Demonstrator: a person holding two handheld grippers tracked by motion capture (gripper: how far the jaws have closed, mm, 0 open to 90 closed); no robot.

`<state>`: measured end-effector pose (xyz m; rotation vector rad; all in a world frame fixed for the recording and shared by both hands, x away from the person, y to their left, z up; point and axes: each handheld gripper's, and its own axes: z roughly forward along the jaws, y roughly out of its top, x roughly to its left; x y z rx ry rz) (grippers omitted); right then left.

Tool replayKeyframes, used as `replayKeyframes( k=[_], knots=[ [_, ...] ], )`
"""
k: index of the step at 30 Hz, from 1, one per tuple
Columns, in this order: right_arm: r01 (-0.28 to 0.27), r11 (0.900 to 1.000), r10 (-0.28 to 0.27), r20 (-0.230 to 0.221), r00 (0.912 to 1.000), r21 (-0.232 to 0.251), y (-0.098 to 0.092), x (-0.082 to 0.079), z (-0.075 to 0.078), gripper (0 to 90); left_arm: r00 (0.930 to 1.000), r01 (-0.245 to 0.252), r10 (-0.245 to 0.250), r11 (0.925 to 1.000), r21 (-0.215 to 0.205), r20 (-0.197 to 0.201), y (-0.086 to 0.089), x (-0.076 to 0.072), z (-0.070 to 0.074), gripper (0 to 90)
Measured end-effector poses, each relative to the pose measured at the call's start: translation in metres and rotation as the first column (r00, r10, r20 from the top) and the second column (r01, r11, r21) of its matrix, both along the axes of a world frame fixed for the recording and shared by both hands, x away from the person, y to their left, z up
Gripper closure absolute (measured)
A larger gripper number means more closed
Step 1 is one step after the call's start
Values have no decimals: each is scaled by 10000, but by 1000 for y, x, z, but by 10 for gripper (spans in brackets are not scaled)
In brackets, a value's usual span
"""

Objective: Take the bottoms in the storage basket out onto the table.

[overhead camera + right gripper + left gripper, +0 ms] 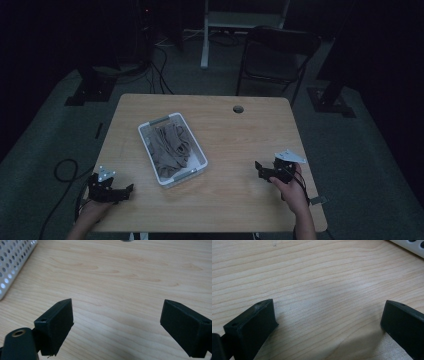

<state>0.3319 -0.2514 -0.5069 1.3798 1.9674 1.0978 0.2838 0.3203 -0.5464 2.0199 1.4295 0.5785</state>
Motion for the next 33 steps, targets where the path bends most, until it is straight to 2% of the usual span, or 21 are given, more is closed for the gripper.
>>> replayKeyframes(
  k=[16,33],
  knots=[
    [-411,9992,410,590,9974,5,25,12,16,109,10000,-10,10,10000,-6,-1,0,0,0,3],
    [-831,9963,808,869,9929,236,55,22,30,109,10000,-14,14,10000,-12,9,0,0,0,4]
  ],
)
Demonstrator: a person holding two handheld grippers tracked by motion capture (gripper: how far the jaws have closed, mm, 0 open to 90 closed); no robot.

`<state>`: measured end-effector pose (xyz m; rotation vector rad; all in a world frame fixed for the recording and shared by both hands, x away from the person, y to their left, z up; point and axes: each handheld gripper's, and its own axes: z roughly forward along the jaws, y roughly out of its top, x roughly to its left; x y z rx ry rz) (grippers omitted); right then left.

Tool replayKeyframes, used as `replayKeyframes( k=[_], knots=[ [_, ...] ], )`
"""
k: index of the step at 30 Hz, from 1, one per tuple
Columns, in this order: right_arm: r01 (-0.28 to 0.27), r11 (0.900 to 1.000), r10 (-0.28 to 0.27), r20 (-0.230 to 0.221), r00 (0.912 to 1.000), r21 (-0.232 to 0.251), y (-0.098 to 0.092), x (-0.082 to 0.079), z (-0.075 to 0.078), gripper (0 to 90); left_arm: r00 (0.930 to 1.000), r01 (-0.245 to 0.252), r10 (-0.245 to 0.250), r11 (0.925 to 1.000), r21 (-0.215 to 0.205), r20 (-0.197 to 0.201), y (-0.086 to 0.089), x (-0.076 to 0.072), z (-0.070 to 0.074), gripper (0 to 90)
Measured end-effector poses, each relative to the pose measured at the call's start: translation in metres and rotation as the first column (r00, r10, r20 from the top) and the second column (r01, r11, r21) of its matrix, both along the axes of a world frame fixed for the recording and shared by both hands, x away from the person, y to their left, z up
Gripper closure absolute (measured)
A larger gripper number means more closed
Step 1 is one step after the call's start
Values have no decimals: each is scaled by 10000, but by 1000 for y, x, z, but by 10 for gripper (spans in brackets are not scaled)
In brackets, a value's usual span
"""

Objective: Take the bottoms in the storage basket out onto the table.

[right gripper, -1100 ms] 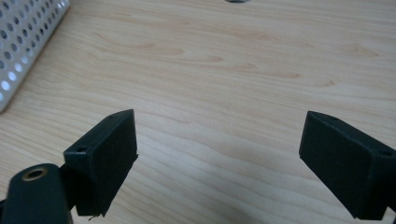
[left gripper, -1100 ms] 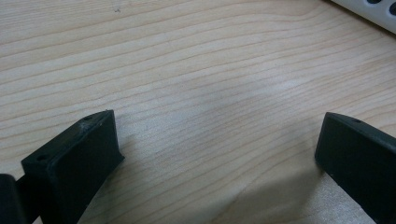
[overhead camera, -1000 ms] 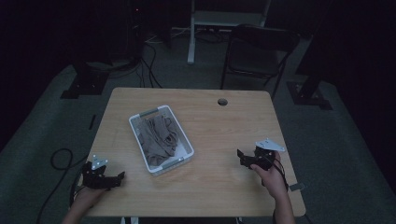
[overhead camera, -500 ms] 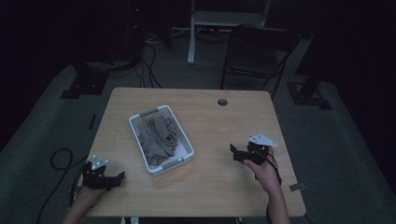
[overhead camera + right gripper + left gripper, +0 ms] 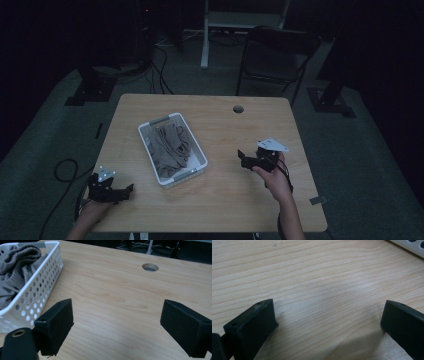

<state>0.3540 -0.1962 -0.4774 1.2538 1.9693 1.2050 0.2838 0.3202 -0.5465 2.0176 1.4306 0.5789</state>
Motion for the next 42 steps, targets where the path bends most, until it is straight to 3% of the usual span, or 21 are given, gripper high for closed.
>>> replayKeyframes(
  k=[21,42],
  knots=[
    [-557,9984,560,450,9974,-69,41,13,17,110,10000,4,-4,10000,5,-1,0,0,0,3],
    [-1094,9937,1080,591,9924,226,77,23,26,110,10000,24,-24,10000,35,-1,0,0,0,4]
  ],
)
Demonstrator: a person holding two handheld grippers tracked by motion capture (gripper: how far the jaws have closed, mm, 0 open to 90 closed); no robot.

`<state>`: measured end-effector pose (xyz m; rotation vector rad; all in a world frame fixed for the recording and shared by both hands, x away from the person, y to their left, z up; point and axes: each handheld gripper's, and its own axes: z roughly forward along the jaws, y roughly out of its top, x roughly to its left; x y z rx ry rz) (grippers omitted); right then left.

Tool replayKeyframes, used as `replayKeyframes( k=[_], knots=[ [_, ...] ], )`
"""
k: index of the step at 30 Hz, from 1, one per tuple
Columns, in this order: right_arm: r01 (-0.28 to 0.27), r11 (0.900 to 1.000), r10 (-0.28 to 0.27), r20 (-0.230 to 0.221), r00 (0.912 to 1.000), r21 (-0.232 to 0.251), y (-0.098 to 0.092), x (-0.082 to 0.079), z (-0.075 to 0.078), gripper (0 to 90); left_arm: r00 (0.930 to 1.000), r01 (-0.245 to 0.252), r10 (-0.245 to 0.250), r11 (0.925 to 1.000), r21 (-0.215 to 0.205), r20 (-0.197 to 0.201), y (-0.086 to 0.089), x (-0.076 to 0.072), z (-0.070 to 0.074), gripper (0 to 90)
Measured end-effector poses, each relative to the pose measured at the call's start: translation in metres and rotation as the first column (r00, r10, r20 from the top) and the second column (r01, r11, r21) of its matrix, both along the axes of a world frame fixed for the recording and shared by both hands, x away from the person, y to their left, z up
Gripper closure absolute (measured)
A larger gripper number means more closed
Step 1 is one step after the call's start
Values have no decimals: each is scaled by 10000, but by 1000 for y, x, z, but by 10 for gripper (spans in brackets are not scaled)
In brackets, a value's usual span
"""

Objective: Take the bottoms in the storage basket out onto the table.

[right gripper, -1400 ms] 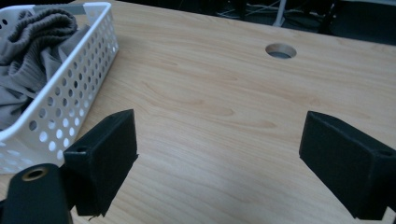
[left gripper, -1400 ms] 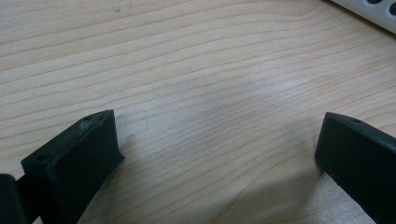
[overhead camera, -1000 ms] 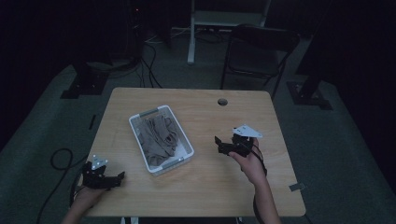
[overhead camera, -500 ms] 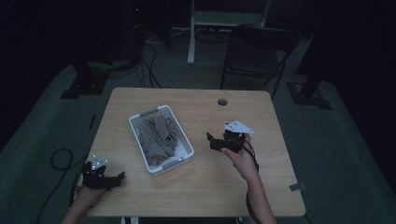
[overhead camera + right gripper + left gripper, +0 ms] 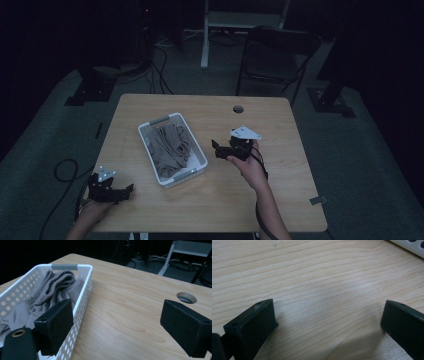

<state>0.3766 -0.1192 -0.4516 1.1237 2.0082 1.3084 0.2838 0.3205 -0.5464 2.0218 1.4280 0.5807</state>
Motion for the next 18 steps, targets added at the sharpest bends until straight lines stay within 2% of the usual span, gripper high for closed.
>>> replayKeyframes(
  k=[7,18],
  knots=[
    [-117,9999,117,12,9999,-120,8,1,0,110,10000,-10,10,10000,-13,5,0,0,0,4],
    [-413,9991,413,69,9991,97,28,5,3,110,10000,-21,21,10000,-27,4,0,0,0,4]
  ],
)
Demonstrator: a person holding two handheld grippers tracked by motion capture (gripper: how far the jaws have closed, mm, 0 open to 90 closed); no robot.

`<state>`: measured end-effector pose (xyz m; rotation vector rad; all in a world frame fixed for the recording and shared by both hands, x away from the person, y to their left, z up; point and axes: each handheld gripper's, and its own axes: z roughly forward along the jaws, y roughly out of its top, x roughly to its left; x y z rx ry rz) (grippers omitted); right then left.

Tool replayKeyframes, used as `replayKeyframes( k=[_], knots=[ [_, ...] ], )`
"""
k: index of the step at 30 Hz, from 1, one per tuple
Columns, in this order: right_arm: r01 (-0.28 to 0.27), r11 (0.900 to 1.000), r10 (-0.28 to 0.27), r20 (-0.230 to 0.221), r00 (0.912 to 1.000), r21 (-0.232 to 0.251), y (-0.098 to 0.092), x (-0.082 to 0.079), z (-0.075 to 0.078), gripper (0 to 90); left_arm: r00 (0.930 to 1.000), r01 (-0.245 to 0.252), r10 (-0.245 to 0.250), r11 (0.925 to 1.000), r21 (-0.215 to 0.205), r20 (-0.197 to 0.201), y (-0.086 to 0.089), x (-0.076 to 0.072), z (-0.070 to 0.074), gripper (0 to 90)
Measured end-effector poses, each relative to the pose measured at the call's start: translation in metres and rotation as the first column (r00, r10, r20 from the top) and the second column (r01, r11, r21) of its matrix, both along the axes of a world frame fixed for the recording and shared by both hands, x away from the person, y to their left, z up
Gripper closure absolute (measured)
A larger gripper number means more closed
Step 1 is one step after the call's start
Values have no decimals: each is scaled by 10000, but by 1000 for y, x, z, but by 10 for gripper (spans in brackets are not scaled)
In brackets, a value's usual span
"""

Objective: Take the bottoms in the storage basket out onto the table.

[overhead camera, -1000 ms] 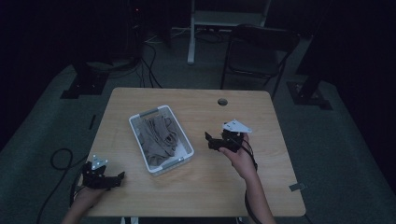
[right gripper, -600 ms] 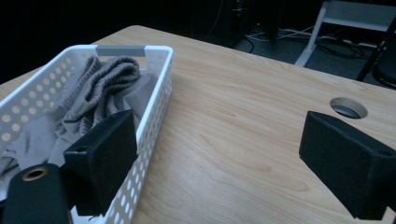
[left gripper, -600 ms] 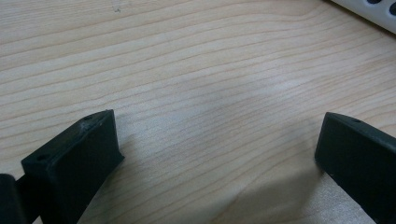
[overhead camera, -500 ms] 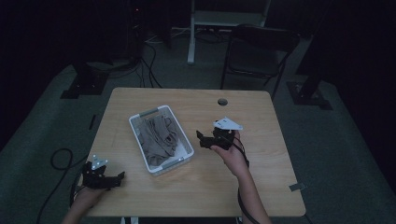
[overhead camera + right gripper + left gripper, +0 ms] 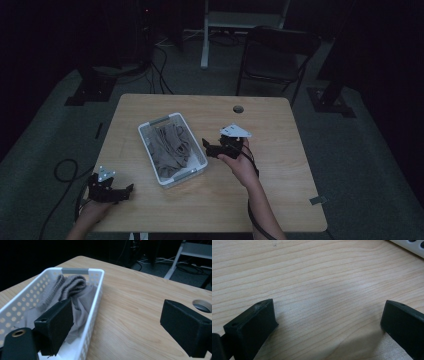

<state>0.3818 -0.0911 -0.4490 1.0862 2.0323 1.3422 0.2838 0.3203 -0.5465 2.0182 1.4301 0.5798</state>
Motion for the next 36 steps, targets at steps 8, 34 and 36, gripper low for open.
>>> replayKeyframes(
  k=[8,34,36],
  knots=[
    [-290,9996,290,67,9996,56,21,5,4,109,10000,11,-11,10000,14,2,0,0,0,4],
    [-847,9964,846,134,9963,23,87,18,3,109,10000,1,-1,10000,5,1,0,0,0,4],
    [-839,9965,839,111,9964,37,89,18,3,109,10000,0,0,10000,6,0,0,0,0,4]
  ],
)
